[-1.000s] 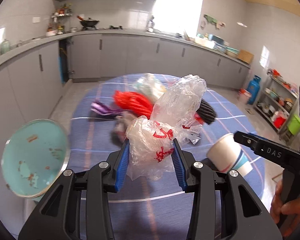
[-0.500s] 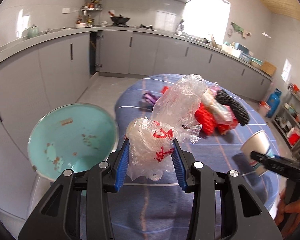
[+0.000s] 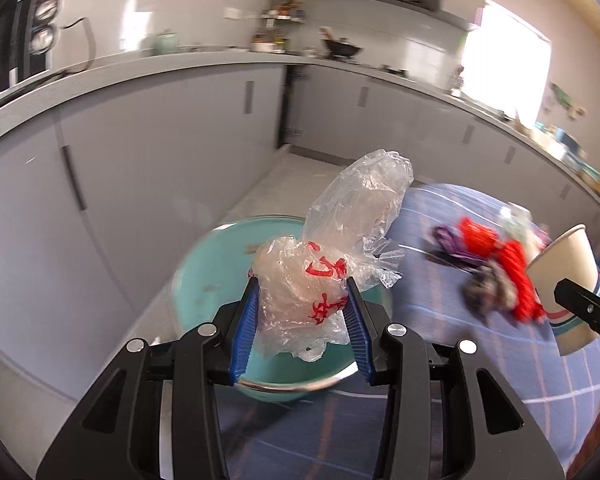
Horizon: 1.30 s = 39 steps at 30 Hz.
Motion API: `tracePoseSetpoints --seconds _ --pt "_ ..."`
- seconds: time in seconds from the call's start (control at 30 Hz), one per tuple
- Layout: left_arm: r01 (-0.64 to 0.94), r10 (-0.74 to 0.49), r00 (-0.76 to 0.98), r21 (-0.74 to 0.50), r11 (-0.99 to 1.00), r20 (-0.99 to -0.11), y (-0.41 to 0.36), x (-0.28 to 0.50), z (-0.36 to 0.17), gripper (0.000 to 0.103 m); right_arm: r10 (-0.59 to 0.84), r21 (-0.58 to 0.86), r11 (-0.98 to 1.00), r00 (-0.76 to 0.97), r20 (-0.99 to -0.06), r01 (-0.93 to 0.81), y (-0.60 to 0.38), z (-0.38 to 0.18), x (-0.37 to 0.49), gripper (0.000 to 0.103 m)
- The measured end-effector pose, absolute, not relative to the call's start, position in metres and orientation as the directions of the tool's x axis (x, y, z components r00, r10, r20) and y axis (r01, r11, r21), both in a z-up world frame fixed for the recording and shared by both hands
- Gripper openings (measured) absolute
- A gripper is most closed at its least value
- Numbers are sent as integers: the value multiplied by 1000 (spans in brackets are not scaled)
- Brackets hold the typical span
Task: Collect trash
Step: 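Carry the cup and bag over the teal bin and open both tools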
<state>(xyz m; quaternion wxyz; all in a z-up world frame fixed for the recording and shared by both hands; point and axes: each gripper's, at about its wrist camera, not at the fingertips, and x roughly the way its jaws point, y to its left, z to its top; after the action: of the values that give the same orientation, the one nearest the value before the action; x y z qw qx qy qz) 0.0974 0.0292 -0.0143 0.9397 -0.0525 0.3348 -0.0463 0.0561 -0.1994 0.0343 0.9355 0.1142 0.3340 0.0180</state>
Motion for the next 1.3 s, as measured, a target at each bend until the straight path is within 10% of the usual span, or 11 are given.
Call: tracePoseSetpoints --seconds 1.0,1.3 --pt "-111 17 646 -72 991 -763 57 171 -66 44 274 263 958 628 -728 -114 -82 -27 181 69" --pt "-133 66 635 -25 991 -769 55 169 -71 67 260 309 950 672 -694 -49 -114 -18 161 70"
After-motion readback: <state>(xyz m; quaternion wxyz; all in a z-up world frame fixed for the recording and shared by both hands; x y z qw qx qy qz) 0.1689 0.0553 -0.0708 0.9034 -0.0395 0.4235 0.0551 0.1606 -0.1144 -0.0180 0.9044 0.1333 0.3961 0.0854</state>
